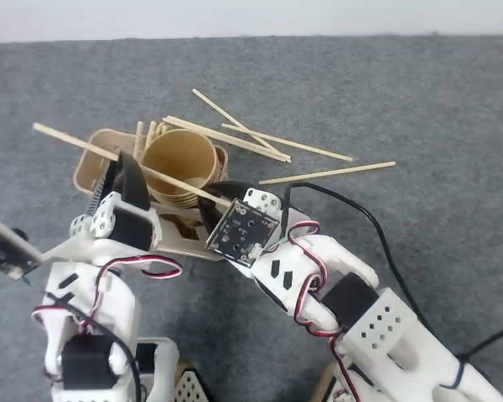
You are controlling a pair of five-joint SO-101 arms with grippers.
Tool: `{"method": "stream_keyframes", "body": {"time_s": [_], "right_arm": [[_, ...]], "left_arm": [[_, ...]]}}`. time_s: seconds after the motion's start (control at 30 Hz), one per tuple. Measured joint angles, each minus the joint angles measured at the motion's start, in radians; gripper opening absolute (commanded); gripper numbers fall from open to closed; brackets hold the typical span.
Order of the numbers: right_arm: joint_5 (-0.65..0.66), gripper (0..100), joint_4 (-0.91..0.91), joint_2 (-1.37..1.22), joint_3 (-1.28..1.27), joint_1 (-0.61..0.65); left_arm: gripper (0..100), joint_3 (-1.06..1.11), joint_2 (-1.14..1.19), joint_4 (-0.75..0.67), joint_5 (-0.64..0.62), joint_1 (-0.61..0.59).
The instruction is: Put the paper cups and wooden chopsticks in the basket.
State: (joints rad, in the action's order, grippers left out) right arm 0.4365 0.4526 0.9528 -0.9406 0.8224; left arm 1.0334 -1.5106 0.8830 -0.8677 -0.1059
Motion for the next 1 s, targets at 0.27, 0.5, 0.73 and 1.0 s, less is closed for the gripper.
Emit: {"method": "stream_keyframes", "body": {"time_s": [0.27,0.5,0.73,1.0], "right_arm": [[0.0,0.6,0.0,0.0,0.0,0.0],[0.0,0.6,-0.002,0.0,0.0,0.002],[0.0,5.0,-0.002,0.0,0.0,0.002],[0.0,21.3,0.044,0.0,0.0,0.0]], "left_arm": [[1,0.0,0.0,-0.012,0.0,0.0],[1,-0.038,0.008,-0.012,0.0,0.0],[1,-0.054,0.011,-0.012,0.0,0.002],[1,-0.16,0.0,-0.012,0.0,-0.002]]}}
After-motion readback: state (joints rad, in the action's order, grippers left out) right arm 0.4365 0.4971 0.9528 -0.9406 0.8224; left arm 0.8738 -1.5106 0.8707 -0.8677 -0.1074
